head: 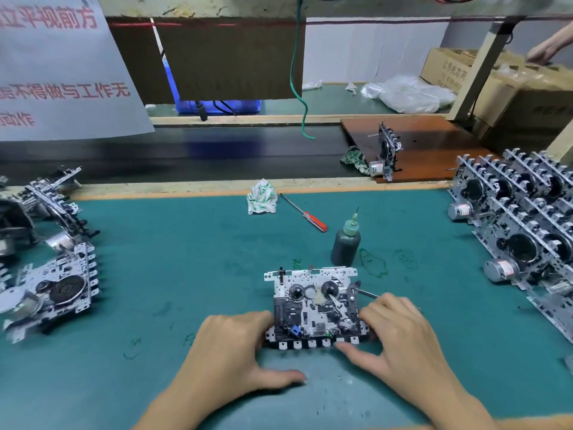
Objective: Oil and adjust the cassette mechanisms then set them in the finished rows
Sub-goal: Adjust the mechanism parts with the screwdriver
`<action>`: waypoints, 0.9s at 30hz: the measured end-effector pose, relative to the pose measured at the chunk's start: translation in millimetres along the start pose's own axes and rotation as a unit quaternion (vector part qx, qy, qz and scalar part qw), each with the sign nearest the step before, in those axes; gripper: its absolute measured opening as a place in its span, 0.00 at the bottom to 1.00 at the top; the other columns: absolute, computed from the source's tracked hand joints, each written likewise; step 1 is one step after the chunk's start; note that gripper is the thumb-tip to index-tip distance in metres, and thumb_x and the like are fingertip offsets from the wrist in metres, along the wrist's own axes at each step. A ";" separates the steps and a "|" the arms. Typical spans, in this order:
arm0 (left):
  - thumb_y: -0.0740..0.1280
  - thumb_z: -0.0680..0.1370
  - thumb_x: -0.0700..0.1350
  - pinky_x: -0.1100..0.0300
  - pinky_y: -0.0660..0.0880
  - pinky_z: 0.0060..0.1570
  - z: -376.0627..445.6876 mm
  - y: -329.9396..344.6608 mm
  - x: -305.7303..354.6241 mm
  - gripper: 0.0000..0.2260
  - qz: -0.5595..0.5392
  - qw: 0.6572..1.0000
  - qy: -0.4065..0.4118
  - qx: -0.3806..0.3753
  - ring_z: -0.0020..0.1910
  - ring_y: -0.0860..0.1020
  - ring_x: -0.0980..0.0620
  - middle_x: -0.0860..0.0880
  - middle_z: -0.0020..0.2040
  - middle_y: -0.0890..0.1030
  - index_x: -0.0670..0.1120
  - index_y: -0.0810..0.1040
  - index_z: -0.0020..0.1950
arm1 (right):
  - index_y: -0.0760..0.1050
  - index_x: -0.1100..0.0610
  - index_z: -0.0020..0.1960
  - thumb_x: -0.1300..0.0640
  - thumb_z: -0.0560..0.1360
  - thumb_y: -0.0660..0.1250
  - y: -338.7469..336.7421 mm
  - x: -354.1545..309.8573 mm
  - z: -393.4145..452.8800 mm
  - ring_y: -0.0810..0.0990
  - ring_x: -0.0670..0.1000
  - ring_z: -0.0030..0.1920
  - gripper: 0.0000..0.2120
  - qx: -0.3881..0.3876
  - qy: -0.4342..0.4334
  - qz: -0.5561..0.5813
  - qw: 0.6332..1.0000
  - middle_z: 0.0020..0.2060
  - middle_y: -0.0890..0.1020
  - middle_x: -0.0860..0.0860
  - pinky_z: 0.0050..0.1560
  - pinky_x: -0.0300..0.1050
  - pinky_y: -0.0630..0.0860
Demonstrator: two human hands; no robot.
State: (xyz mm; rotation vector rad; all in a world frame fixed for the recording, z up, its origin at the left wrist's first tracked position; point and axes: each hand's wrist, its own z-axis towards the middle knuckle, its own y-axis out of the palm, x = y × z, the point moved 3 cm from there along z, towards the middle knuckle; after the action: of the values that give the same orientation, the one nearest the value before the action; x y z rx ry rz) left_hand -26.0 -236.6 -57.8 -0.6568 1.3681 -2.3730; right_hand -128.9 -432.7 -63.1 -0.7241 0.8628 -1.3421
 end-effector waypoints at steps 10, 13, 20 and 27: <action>0.65 0.66 0.62 0.66 0.58 0.18 3.1 1.6 -0.8 0.21 0.009 0.999 -0.006 0.042 0.17 0.66 0.51 0.51 0.19 0.66 0.47 0.65 0.25 | 0.58 0.49 0.34 0.33 0.64 0.66 -3.3 -3.6 -0.6 0.64 0.48 0.33 0.24 -0.029 0.001 0.070 0.997 0.29 0.64 0.44 0.36 0.39 0.58; 0.65 0.65 0.65 0.65 0.62 0.17 2.0 1.4 -0.8 0.21 -0.017 1.000 0.004 0.026 0.18 0.68 0.52 0.53 0.20 0.68 0.51 0.63 0.27 | 0.61 0.51 0.31 0.36 0.67 0.64 -1.2 -3.0 -2.3 0.65 0.48 0.33 0.22 -0.025 0.006 0.057 0.998 0.28 0.66 0.45 0.36 0.40 0.60; 0.62 0.60 0.71 0.67 0.59 0.20 4.6 5.2 9.4 0.25 0.008 0.995 -0.091 0.043 0.17 0.71 0.49 0.50 0.18 0.69 0.49 0.65 0.24 | 0.60 0.49 0.32 0.36 0.67 0.64 -1.9 -6.5 0.2 0.63 0.47 0.34 0.21 -0.003 0.011 0.055 0.998 0.27 0.67 0.45 0.35 0.40 0.59; 0.59 0.59 0.76 0.66 0.61 0.19 5.2 3.1 1.7 0.29 -0.017 0.998 -0.052 0.016 0.18 0.70 0.52 0.53 0.19 0.69 0.48 0.65 0.25 | 0.64 0.53 0.29 0.37 0.68 0.63 -0.4 -7.7 -1.1 0.65 0.48 0.33 0.22 0.005 0.012 0.051 0.999 0.26 0.68 0.47 0.35 0.40 0.59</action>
State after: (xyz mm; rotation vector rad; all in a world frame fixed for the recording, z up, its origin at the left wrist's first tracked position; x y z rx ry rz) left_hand -24.4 -242.6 -57.9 -0.7900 1.2819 -2.3460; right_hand -130.2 -425.0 -62.4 -0.6495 0.8995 -1.2652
